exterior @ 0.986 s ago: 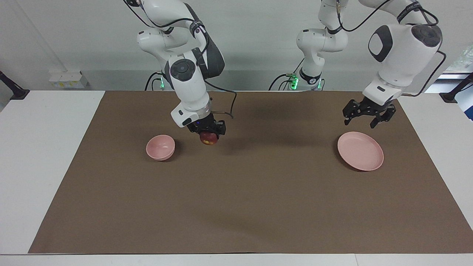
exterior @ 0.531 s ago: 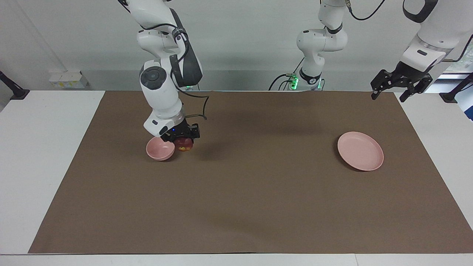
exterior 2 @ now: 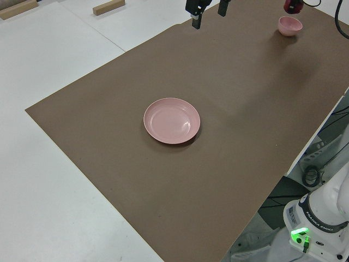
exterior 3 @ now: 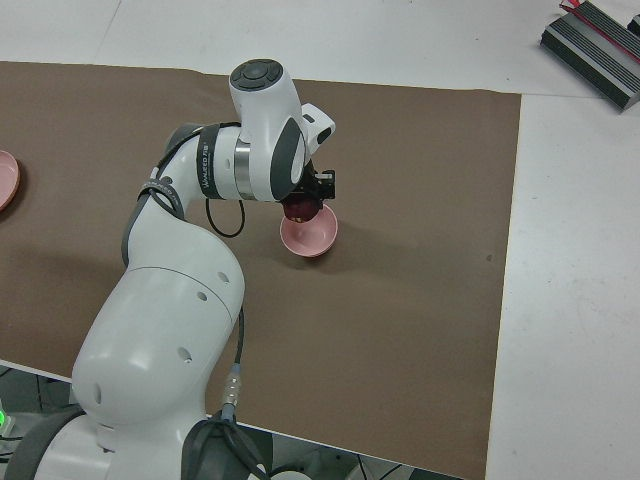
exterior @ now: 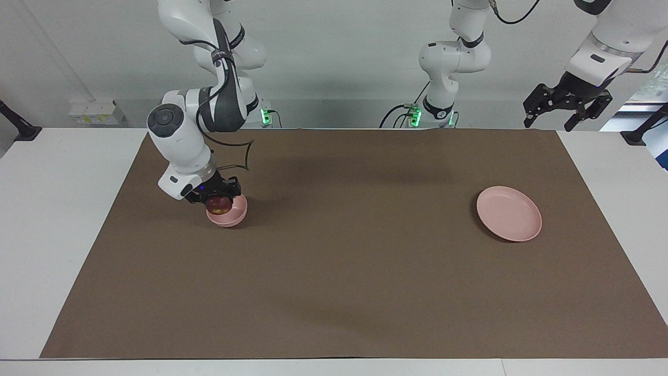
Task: Move apple from plate to bowl
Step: 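Carry the apple with the right gripper over the pink bowl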
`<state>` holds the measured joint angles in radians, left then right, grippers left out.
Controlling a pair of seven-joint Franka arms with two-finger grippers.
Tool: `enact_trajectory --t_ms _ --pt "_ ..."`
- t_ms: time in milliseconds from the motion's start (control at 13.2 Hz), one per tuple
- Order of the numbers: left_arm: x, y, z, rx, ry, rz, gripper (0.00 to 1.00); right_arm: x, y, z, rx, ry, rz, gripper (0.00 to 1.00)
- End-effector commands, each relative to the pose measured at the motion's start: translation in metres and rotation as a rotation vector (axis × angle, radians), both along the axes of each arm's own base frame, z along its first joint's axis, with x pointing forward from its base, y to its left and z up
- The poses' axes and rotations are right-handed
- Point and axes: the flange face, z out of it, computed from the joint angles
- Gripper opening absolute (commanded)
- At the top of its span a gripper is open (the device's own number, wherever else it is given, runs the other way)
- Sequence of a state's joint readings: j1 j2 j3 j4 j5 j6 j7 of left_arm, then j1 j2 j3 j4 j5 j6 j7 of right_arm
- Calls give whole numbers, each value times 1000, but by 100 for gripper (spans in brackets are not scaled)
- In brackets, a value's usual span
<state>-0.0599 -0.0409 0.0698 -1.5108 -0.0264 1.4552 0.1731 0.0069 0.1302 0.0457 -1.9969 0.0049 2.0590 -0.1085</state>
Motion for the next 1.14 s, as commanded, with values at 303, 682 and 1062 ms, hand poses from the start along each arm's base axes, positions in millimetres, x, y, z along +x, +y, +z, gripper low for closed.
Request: enact_trajectory --t_ms 303,682,1062 --pt "-5 3 4 13 5 5 100 -38 2 -47 -17 -97 34 0" --pt "-5 3 5 13 2 2 100 -33 10 -75 -9 -115 -6 35" --pt "-5 3 4 13 4 3 100 -5 9 -21 -20 -82 -70 100"
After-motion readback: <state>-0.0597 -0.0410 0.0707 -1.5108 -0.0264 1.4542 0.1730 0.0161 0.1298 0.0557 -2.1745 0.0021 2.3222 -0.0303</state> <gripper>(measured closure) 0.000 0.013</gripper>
